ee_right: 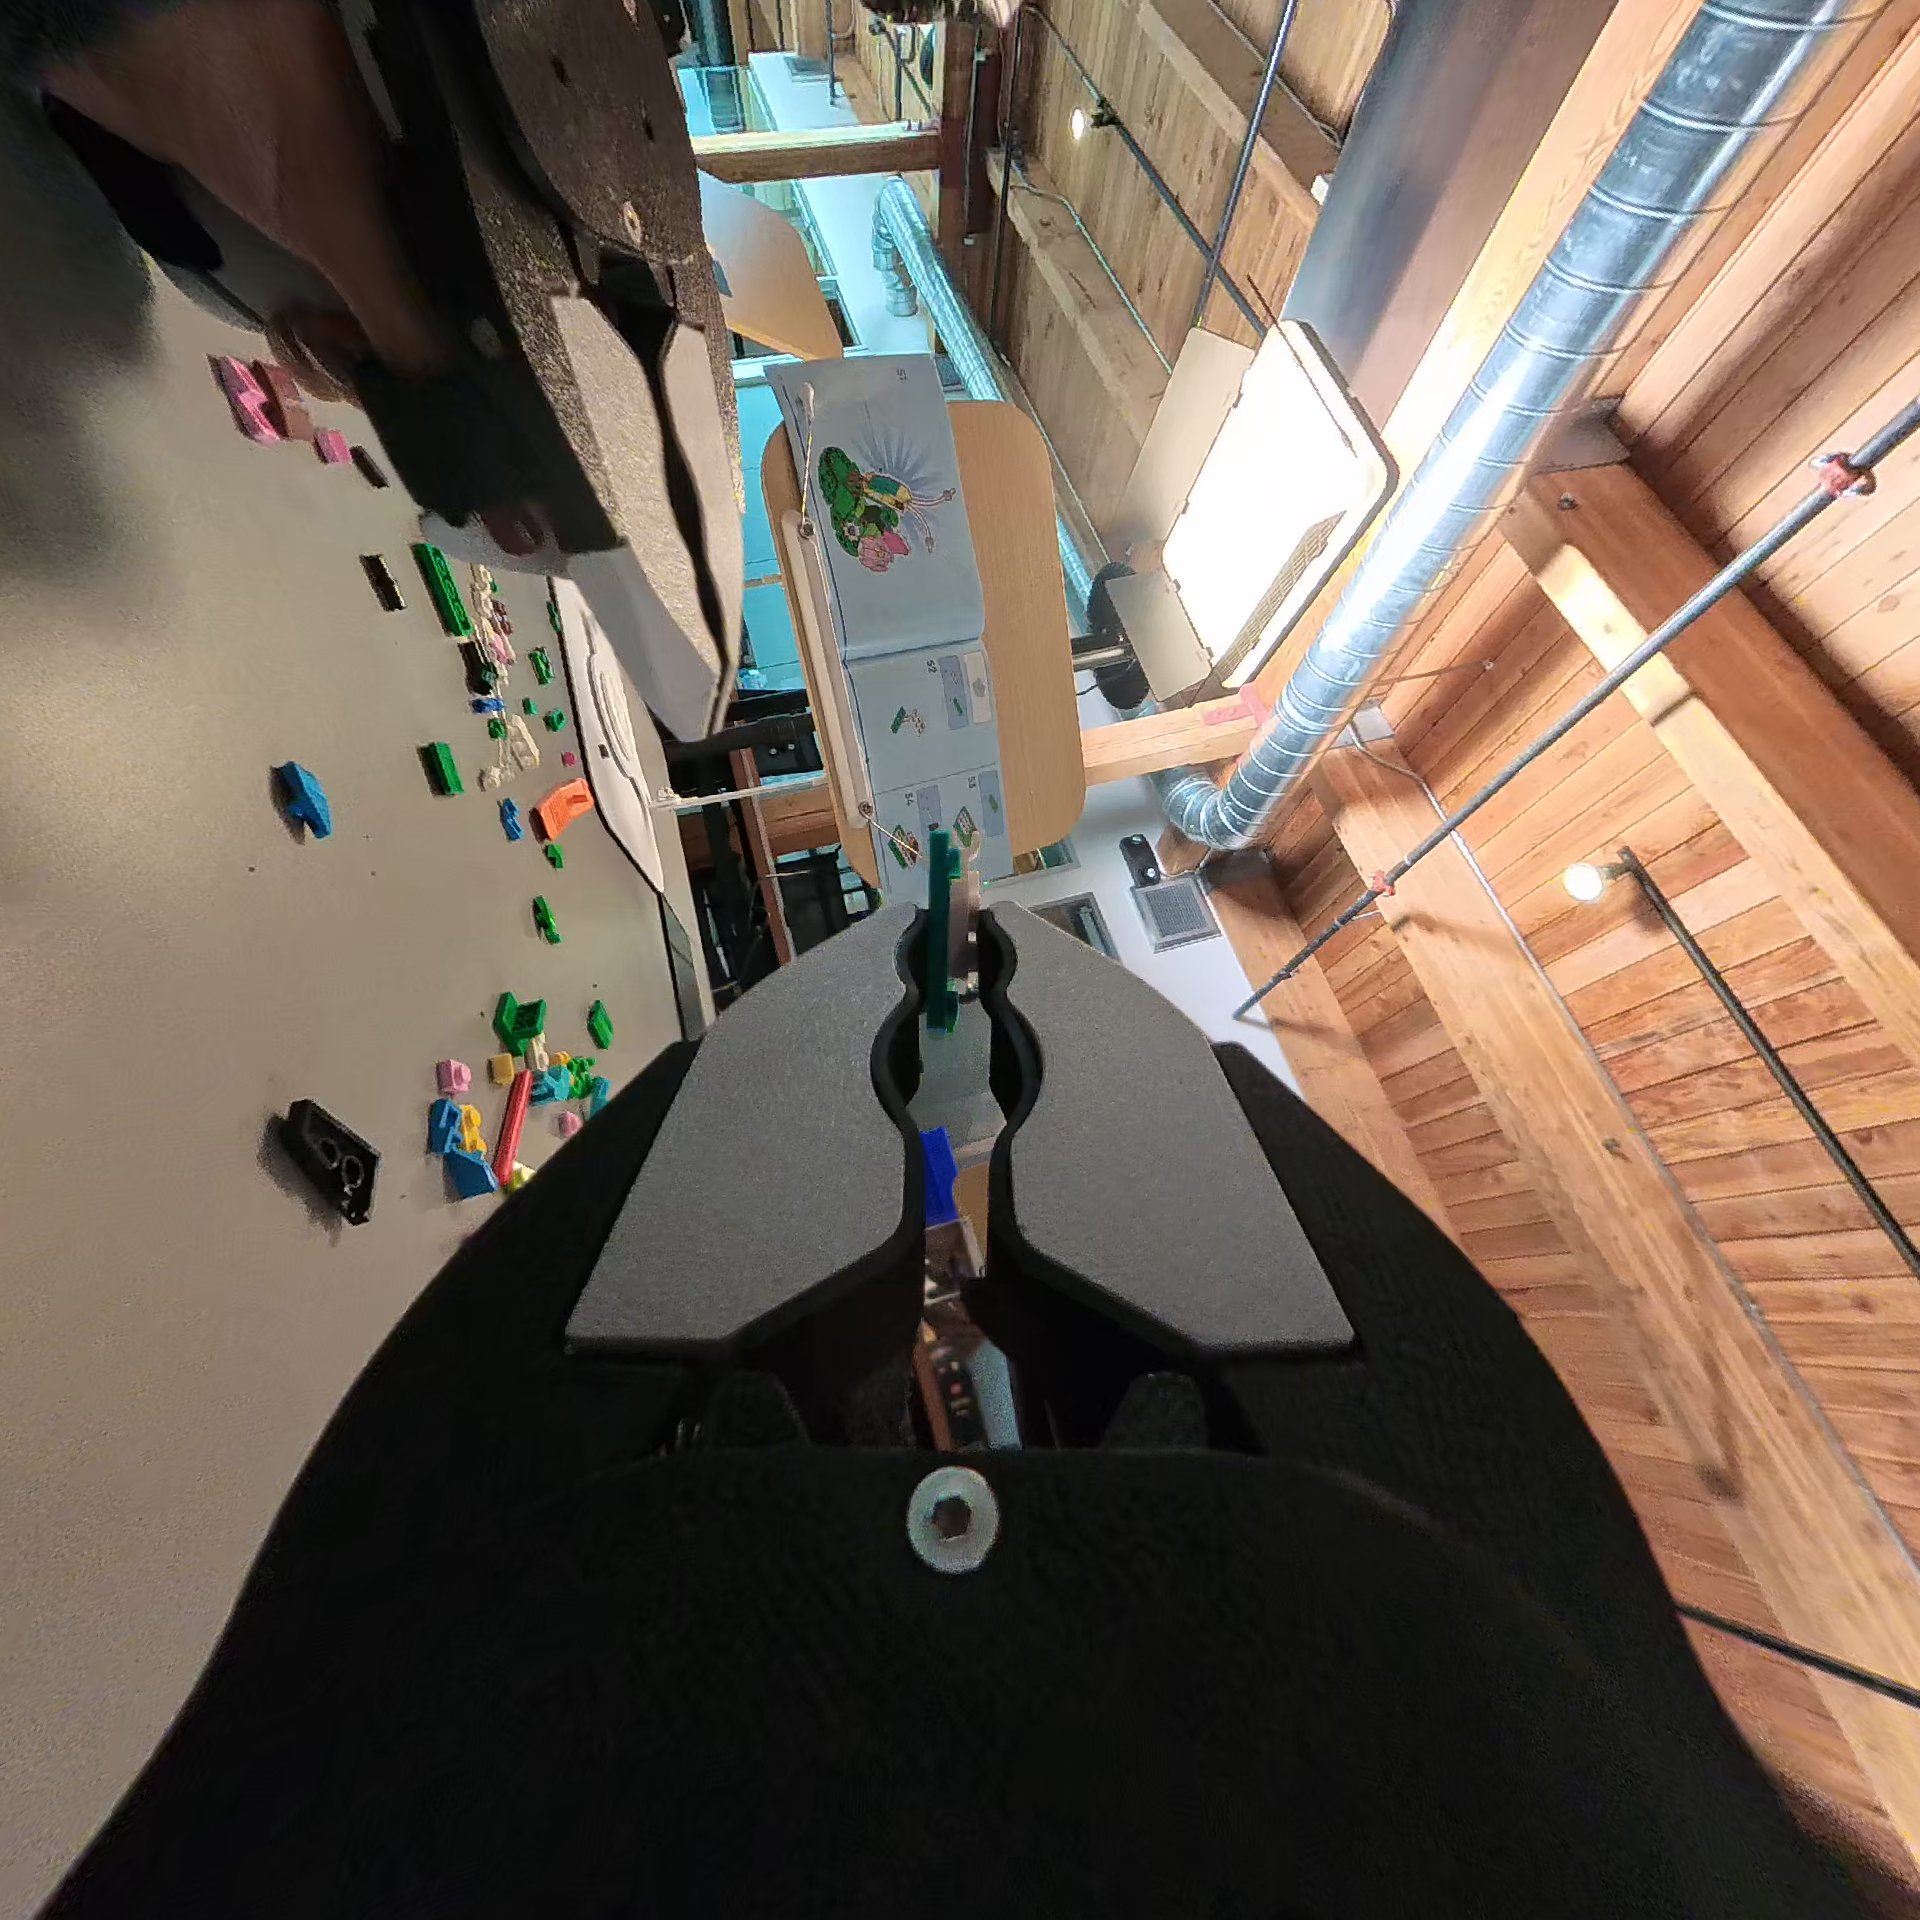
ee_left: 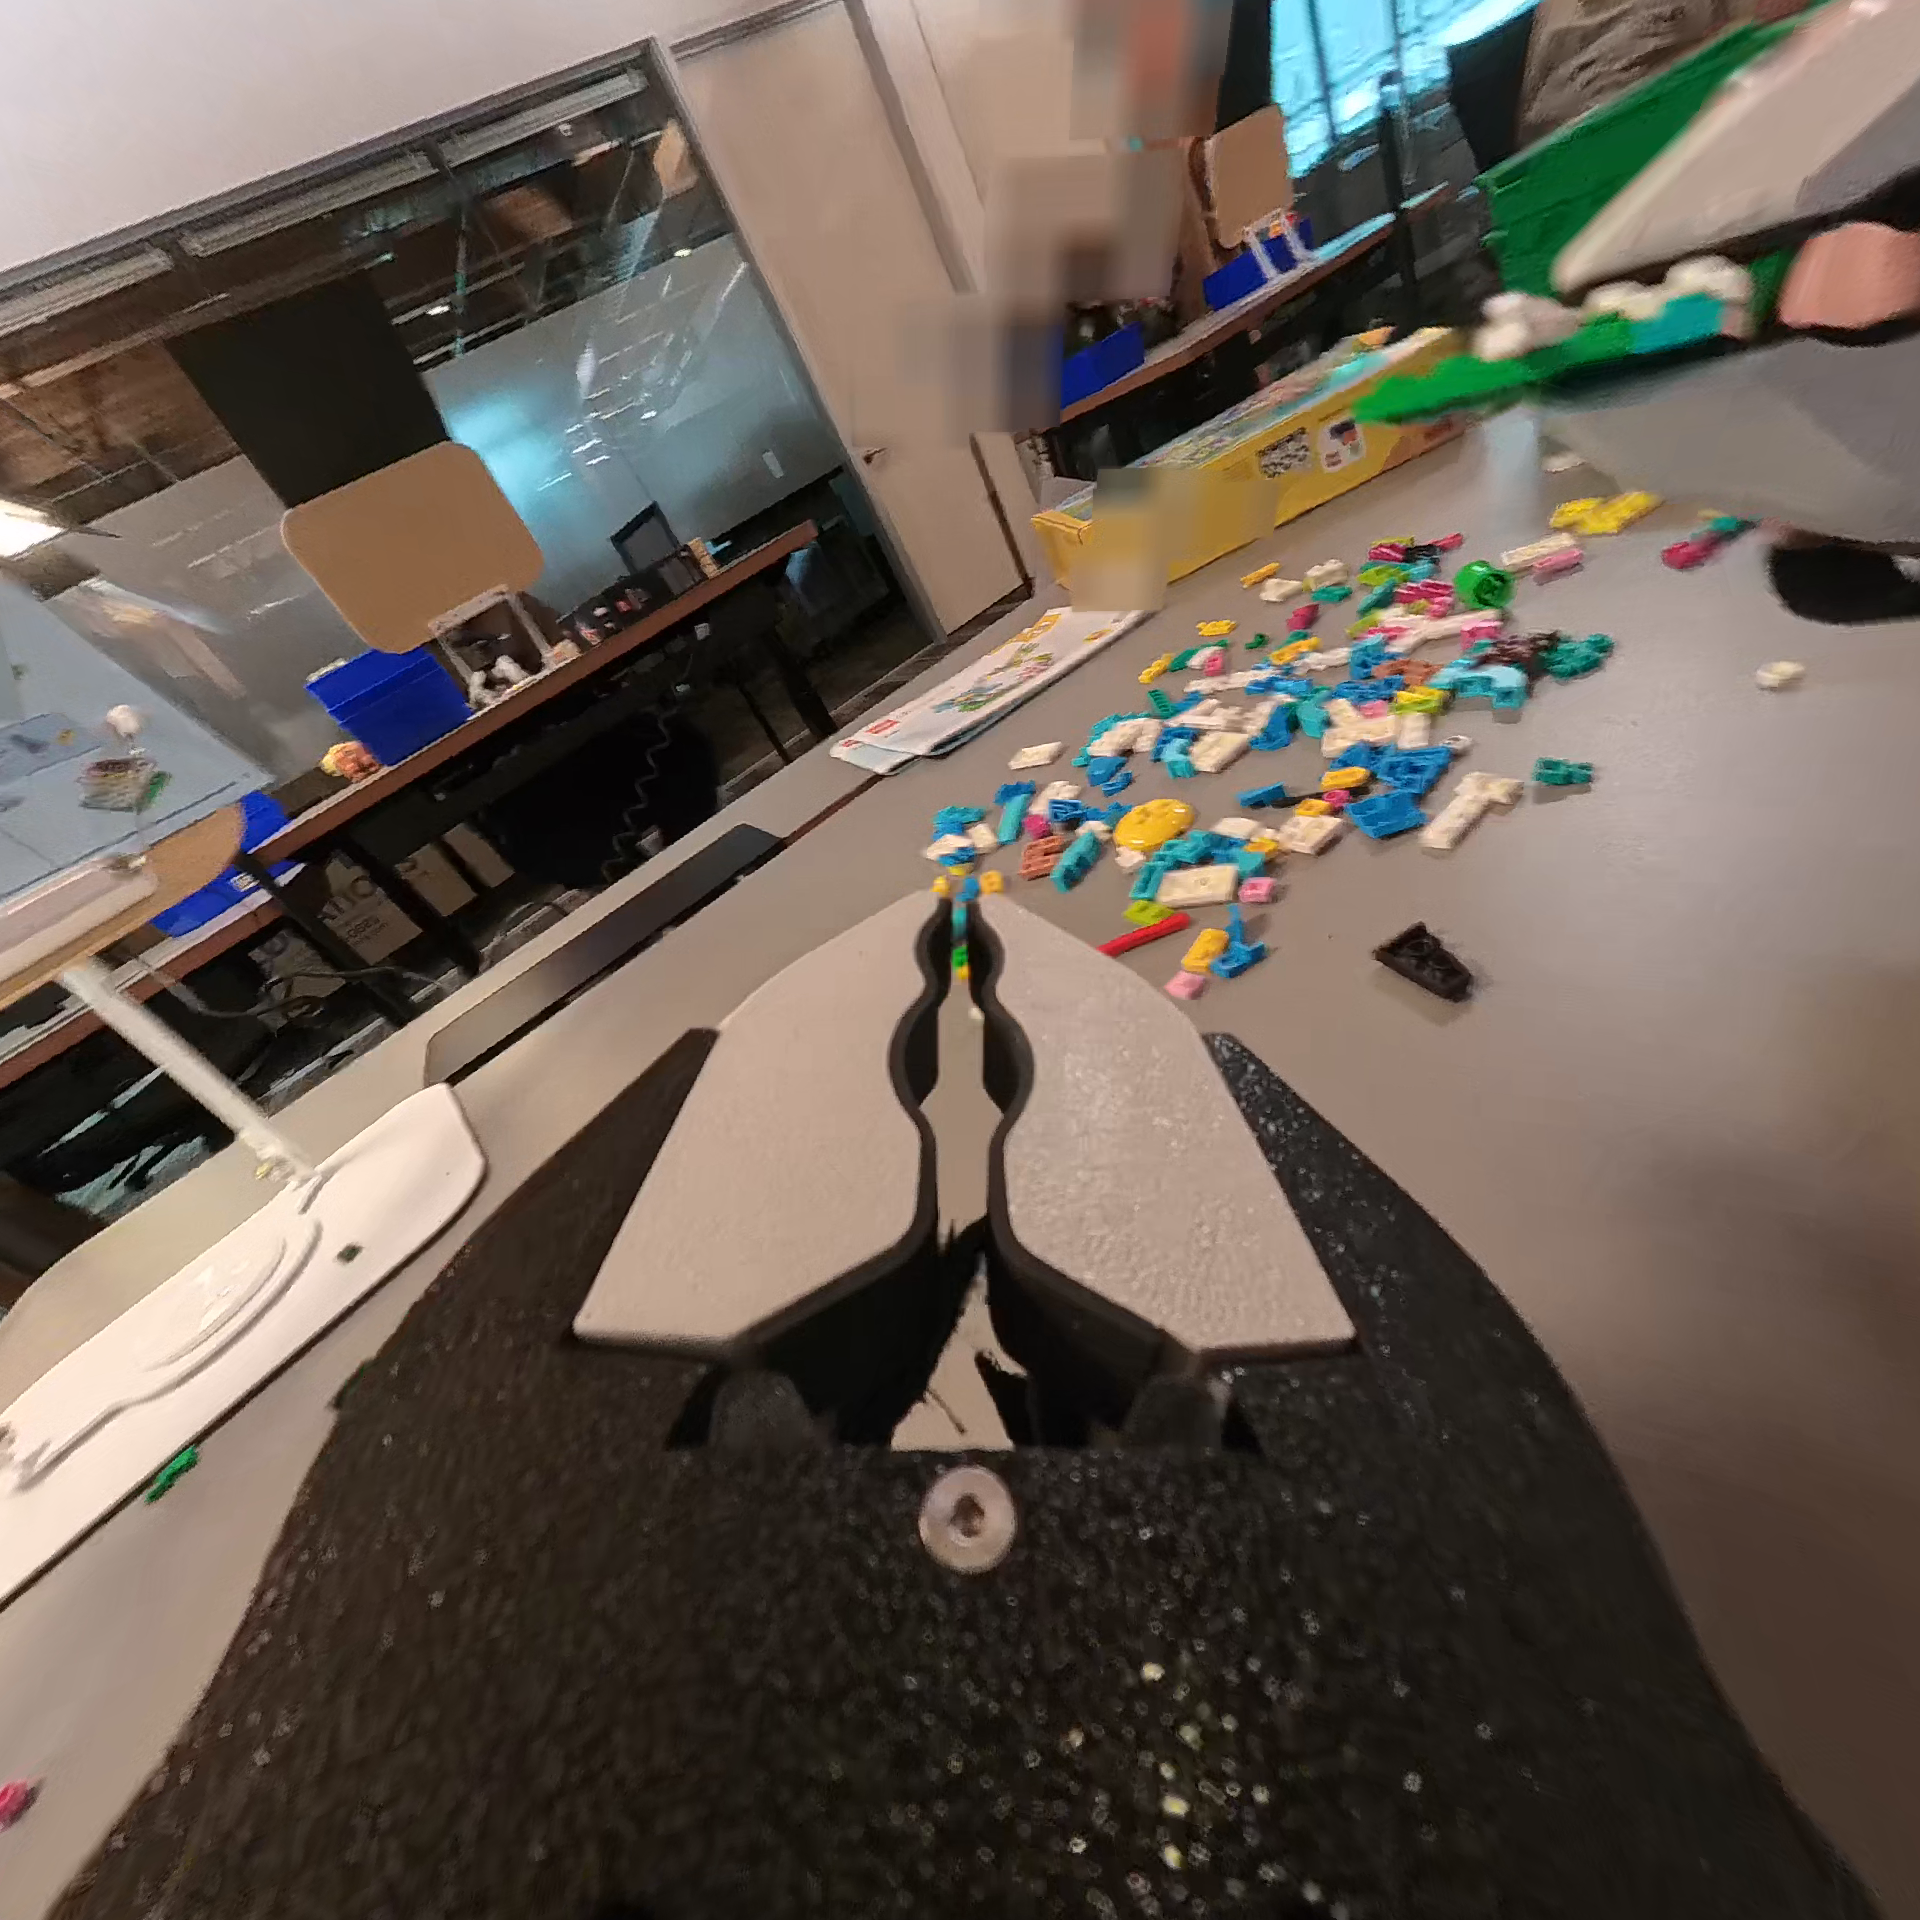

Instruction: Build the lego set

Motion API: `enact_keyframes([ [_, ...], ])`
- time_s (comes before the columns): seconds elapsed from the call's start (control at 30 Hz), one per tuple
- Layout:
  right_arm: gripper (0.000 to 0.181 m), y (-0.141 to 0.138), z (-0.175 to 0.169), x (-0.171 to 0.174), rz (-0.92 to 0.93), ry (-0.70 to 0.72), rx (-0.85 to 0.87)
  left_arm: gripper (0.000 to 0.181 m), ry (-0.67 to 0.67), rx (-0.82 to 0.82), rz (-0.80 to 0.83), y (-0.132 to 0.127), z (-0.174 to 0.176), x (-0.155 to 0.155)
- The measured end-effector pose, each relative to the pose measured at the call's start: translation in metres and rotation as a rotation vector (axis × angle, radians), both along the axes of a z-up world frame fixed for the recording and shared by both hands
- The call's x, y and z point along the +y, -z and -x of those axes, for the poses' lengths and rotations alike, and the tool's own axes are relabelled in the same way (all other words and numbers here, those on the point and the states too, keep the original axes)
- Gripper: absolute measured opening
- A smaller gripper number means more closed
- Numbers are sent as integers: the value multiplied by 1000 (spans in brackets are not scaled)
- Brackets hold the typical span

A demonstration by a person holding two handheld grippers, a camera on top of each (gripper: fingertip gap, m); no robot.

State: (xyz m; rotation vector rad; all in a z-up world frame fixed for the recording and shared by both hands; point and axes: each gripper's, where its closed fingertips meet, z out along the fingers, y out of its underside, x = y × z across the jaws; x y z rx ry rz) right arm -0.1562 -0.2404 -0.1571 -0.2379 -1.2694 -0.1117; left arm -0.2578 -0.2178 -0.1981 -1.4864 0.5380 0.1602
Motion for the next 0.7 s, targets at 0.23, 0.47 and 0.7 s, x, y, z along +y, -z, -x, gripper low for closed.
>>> enact_keyframes([
  [0.23,6,11,9,1,32,-6,-37,20,-330,110,-80,-57,64,60],
  [0.47,6,26,14,-1,83,-50,-84,62,-632,81,94,-69,187,181],
  [0.7,6,26,15,5,175,-79,-81,69,-811,332,140,-80,249,247],
])
